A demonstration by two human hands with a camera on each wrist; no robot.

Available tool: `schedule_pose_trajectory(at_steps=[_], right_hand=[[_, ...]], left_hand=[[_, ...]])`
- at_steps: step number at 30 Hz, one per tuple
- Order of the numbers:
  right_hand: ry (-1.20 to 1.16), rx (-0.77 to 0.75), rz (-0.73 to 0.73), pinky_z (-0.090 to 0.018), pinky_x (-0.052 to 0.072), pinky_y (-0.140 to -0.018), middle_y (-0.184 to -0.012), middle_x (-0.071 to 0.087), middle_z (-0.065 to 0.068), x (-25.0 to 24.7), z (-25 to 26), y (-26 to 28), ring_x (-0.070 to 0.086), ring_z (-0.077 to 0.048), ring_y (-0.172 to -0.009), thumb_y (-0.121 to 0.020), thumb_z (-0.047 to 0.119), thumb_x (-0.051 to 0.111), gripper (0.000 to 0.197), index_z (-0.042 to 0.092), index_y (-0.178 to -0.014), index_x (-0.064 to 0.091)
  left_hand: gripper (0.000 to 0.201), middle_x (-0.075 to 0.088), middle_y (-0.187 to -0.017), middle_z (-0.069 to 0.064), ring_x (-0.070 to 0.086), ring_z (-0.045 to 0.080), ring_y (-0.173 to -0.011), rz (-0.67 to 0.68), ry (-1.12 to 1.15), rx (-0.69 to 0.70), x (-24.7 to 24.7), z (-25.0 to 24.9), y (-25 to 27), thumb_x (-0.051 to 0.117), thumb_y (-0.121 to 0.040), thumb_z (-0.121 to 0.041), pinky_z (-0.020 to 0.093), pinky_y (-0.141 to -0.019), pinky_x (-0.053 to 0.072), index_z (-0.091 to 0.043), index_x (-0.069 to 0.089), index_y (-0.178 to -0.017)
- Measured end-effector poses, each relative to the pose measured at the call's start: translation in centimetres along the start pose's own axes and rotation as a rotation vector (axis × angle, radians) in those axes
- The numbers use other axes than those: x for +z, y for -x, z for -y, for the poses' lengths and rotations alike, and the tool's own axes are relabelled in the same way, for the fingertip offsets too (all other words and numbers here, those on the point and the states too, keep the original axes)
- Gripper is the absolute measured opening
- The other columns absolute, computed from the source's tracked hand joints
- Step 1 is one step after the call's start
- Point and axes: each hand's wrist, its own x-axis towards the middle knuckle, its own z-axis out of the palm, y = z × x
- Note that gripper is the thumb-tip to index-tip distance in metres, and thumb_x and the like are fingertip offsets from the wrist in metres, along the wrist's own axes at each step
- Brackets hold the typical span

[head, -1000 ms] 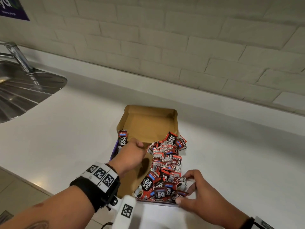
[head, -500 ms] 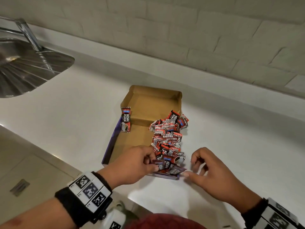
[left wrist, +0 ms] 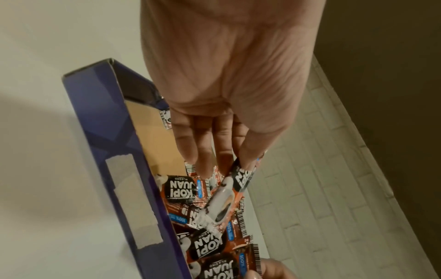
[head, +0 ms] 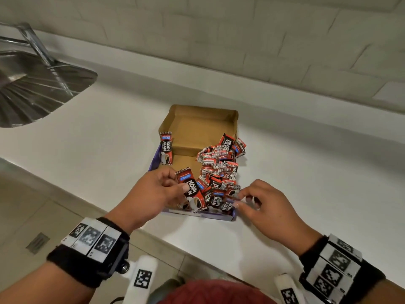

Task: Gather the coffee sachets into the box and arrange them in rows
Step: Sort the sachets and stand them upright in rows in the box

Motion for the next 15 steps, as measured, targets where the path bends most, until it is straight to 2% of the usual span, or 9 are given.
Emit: schedule_pose_trajectory(at_steps=[3, 6, 8, 11, 13, 15], right_hand=[[-0.083, 0.078, -0.034, -0.010, 0.035, -0.063, -0.080, 0.059, 0.015, -0.2, 1.2, -0.1, 0.056, 0.002, -0.077, -0.088, 0.024, 0.079, 0.015, 0.033, -0.080, 0.070], [-0.205, 0.146, -0.057, -0.011, 0.037, -0.058, -0.075, 0.066, 0.009, -1.8, 3.4, -0.4, 0.056, 0.000, -0.062, -0.090, 0.026, 0.076, 0.014, 0.033, -0.080, 0.069], [-0.271, 0.151, -0.050, -0.014, 0.042, -0.061, -0.076, 0.071, 0.005, -2.7, 5.3, -1.1, 0.062, -0.002, -0.062, -0.091, 0.026, 0.075, 0.012, 0.030, -0.082, 0.069], [-0.401, 0.155, 0.012, -0.030, 0.057, -0.069, -0.077, 0.074, 0.002, -3.3, 8.4, -2.5, 0.071, -0.016, -0.066, -0.092, 0.020, 0.075, 0.010, 0.023, -0.084, 0.069], [-0.419, 0.160, 0.074, -0.040, 0.059, -0.069, -0.071, 0.072, 0.005, -3.2, 9.8, -3.4, 0.070, -0.017, -0.061, -0.092, 0.019, 0.075, 0.011, 0.023, -0.084, 0.068], [-0.389, 0.155, 0.106, -0.041, 0.059, -0.068, -0.068, 0.070, 0.006, -2.9, 10.8, -4.1, 0.069, -0.014, -0.059, -0.093, 0.021, 0.074, 0.011, 0.026, -0.085, 0.068]], left_hand=[[0.021, 0.071, -0.087, 0.024, 0.071, 0.034, -0.076, 0.015, -0.006, 0.026, -0.6, 0.1, 0.0, 0.076, -0.086, -0.010, 0.048, -0.077, 0.059, 0.002, 0.062, -0.097], [0.009, 0.072, -0.092, 0.021, 0.071, 0.040, -0.083, 0.079, -0.033, 0.082, -1.0, -0.4, 0.0, 0.080, -0.083, -0.010, 0.051, -0.078, 0.061, -0.014, 0.073, -0.088], [0.016, 0.074, -0.087, 0.014, 0.072, 0.033, -0.077, 0.112, -0.032, 0.130, -1.0, -0.9, -0.2, 0.080, -0.080, -0.006, 0.047, -0.077, 0.062, -0.022, 0.077, -0.082], [0.020, 0.078, -0.086, 0.003, 0.074, 0.027, -0.078, 0.115, -0.060, 0.192, -0.8, -1.8, -0.9, 0.080, -0.080, -0.007, 0.041, -0.080, 0.062, -0.022, 0.079, -0.094], [0.022, 0.078, -0.090, -0.007, 0.074, 0.015, -0.085, 0.139, -0.095, 0.240, -1.1, -2.4, -1.3, 0.079, -0.083, -0.011, 0.031, -0.083, 0.060, -0.026, 0.079, -0.098], [0.018, 0.076, -0.091, -0.013, 0.071, 0.008, -0.087, 0.166, -0.172, 0.302, -1.7, -2.7, -1.9, 0.078, -0.084, -0.016, 0.027, -0.084, 0.057, -0.029, 0.079, -0.096]])
